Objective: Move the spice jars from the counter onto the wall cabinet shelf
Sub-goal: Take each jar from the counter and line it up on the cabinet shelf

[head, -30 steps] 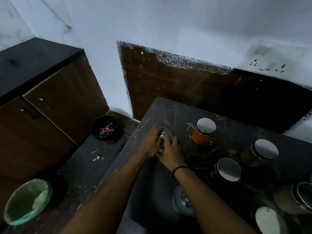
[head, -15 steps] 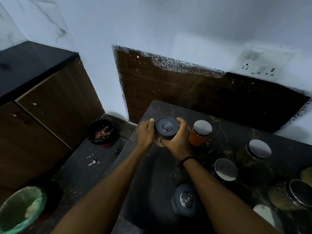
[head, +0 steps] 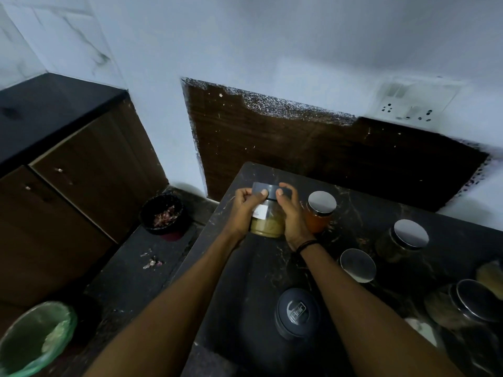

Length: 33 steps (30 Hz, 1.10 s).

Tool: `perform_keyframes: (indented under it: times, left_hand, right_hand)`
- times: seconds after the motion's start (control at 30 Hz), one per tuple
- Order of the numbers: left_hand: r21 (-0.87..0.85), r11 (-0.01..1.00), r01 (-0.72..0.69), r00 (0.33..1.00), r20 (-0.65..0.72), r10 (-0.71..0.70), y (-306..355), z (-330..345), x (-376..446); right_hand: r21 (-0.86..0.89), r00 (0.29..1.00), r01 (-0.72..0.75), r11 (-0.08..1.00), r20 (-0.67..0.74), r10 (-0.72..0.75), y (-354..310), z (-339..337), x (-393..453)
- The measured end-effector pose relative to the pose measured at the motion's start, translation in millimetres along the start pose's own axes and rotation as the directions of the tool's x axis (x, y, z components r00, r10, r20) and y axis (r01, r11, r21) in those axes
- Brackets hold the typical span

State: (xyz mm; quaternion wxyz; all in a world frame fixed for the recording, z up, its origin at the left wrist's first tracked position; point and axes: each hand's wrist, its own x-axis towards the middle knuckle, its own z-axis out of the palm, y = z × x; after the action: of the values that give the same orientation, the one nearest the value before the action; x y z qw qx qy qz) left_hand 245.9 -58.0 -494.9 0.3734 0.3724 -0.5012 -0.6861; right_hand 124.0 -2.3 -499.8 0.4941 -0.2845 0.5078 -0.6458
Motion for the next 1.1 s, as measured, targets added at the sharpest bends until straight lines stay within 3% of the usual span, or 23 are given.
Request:
perform_keyframes:
  times: [0.17,0.33,0.57,0.83,1.1]
  left_hand:
    - [-0.154,0.987,-0.044,0.998,-0.052,0.037,1.9,13.2,-9.6]
    - [-0.075,0.992,-0.097,0.994,-0.061,0.093,14.2,20.0,-13.6]
    - [-0.11,0.984,-0.136,0.991,-0.003,0.137,40.7,30.4,-16.4]
    - [-0.238,0.946,-0.221,0.967,0.069,0.244,112.8,68.5,-22.6]
    - [-0.288,0.883,-0.369,0.897,0.14,0.42,199.8,121.9,-29.1]
  right_hand:
    - [0.079,0.999,0.025,0.997,-0.033,-0.022,-12.3,3.6,-2.7]
    - [0.024,0.997,0.058,0.998,-0.054,-0.057,-25.1,2.0,-12.1]
    - [-0.051,0.992,0.108,0.993,-0.057,-0.111,-50.2,5.7,-19.3]
    - [-0.044,0.948,0.293,0.955,-0.119,-0.296,-123.9,16.1,-34.8]
    - [-0.113,0.876,0.475,0.873,-0.037,-0.481,-231.6,17.6,-52.5]
